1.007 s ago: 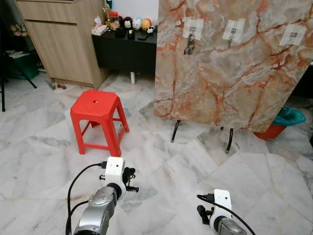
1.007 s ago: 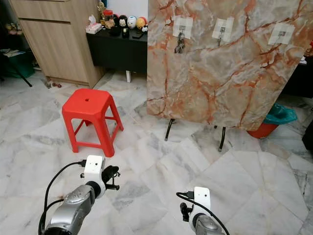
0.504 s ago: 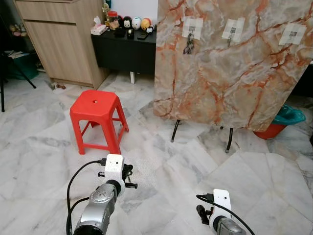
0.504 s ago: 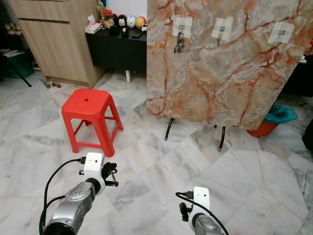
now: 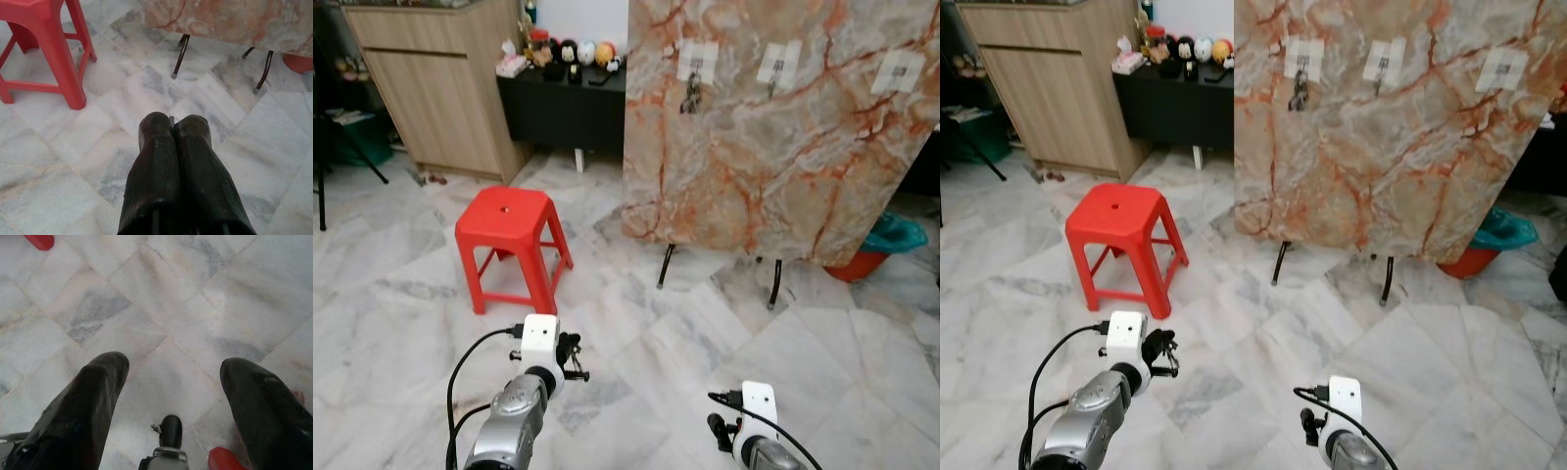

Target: Hang keys on a hook

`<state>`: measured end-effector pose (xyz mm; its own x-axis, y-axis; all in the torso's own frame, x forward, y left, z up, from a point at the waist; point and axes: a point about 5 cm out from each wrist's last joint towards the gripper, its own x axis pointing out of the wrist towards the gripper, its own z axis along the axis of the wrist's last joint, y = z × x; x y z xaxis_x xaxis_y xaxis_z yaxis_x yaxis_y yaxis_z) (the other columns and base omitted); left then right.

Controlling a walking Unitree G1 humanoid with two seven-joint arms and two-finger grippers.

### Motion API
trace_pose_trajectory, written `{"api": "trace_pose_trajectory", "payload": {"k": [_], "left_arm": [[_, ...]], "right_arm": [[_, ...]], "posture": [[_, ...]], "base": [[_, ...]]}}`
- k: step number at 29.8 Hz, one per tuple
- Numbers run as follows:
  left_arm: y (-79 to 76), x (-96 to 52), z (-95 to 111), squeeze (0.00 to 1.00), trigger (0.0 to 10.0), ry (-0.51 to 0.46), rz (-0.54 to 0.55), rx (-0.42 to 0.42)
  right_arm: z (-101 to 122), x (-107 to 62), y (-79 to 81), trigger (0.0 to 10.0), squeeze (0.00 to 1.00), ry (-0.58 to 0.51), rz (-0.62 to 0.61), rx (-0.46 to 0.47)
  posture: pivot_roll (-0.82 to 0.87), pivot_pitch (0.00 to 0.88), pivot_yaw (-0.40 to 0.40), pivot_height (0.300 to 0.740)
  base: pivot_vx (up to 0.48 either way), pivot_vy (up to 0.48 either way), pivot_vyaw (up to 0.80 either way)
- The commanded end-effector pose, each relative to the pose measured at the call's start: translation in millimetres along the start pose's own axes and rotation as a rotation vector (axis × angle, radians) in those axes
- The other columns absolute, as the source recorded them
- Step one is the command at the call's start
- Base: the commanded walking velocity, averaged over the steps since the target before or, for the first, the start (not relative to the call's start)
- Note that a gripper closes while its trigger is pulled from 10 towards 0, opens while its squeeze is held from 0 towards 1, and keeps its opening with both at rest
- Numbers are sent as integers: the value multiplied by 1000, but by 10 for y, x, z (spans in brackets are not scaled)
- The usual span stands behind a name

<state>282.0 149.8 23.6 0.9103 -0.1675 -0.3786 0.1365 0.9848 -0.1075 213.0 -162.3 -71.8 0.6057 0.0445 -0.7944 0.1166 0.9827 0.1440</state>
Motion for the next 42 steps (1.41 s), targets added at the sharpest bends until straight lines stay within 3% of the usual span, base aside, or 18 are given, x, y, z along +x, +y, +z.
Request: {"api": "trace_pose_trajectory", "payload": {"k": [1,42], "left_arm": [[-16,18,86,0,10000,-32,-11,11],[-38,32,93,0,10000,-20,-47,20]], "right_arm": [[0,0,-3,10000,0,-3,-1,5],[1,-3,-19,10000,0,-11,-9,21]], "posture": [[-37,0,-38,740],[-41,0,-36,740]], "base": [[322,0,0],[349,0,0]]}}
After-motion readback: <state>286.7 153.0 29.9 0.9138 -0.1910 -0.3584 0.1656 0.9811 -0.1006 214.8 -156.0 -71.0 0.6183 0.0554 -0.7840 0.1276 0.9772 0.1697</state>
